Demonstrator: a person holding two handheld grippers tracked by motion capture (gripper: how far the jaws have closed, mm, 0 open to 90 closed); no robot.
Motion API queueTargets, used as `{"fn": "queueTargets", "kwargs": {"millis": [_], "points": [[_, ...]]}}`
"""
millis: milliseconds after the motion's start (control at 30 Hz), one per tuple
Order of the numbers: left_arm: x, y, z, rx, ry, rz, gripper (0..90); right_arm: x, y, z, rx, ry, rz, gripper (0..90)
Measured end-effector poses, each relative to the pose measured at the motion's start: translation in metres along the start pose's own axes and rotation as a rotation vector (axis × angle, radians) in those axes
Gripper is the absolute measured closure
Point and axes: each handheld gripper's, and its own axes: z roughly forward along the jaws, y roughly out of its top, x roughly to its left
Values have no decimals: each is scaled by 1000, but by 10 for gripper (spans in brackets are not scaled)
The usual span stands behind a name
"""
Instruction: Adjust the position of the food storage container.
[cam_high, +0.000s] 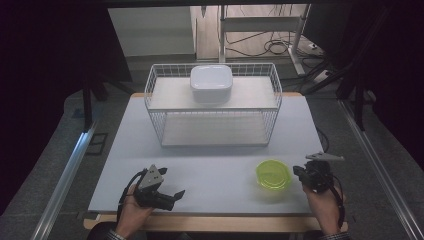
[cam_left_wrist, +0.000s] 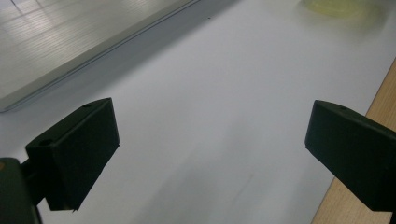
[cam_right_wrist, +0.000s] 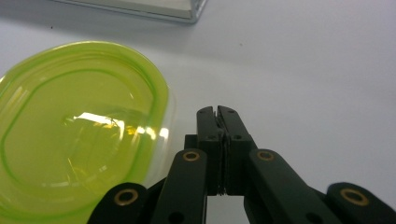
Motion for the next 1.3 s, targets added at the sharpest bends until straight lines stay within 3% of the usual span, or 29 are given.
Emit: {"fn": "queueTargets", "kwargs": {"millis": [133,433,1167,1300], "points": [[0,0,0,1,1,0,26,0,-7,-4,10,20,17,883],[-1,0,2,6,1,5,26,14,-24,-7,59,90,-6,879],[-4,1,4,17,-4,13,27,45,-15,14,94,225,-50,870],[-5,1,5,17,-9,14,26,56,-11,21,104,250,-67,870]]}}
